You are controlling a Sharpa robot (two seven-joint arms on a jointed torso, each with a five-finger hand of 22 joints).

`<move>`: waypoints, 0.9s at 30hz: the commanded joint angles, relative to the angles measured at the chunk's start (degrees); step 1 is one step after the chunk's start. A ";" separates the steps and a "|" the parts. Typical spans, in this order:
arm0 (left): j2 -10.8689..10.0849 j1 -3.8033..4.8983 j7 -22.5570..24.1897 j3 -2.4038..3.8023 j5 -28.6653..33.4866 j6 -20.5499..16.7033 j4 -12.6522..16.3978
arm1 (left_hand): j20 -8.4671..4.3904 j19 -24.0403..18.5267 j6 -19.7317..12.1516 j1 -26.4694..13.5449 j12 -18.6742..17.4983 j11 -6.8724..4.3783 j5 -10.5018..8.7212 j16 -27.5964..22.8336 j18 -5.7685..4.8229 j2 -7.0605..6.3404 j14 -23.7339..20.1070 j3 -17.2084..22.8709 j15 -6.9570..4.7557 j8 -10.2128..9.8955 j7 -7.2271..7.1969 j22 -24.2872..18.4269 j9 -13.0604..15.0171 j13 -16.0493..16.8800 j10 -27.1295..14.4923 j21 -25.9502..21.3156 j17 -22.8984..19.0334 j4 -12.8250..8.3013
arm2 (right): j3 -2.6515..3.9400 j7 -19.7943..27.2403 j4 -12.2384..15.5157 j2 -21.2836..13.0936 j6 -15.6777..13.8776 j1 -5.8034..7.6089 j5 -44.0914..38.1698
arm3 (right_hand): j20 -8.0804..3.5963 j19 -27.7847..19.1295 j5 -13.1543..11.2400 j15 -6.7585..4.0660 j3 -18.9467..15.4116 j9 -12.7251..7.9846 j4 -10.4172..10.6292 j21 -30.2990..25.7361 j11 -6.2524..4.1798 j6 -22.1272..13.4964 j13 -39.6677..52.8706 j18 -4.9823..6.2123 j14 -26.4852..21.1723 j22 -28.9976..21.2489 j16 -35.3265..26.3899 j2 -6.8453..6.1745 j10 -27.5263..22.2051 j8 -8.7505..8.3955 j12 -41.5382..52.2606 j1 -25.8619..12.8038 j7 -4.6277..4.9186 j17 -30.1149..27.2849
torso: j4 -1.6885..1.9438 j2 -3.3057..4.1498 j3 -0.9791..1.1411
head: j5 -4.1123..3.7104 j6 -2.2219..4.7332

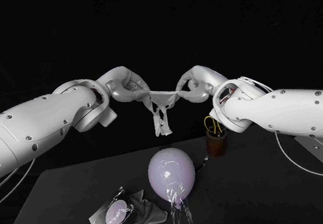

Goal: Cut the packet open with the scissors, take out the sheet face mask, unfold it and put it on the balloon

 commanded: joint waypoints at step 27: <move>-1.64 -3.63 2.56 0.10 10.13 -6.85 4.78 | -1.40 0.89 0.21 -1.40 -0.35 -0.19 0.35 -0.20 0.89 -0.07 0.93 0.36 -0.30 0.66 -0.43 3.29 7.01 0.04 1.26 5.00 1.85 -1.52 | -0.41 2.94 2.79 0.82 5.39 2.83 -17.04 | 0.14 1.08 0.39 -0.32 0.24 1.58 0.05 1.47 -0.40 0.54 8.71 0.66 5.89 0.85 0.44 0.69 3.09 2.24 0.88 0.09 -0.01 15.05 | 0.09 -0.19 -0.12 | -0.45 0.12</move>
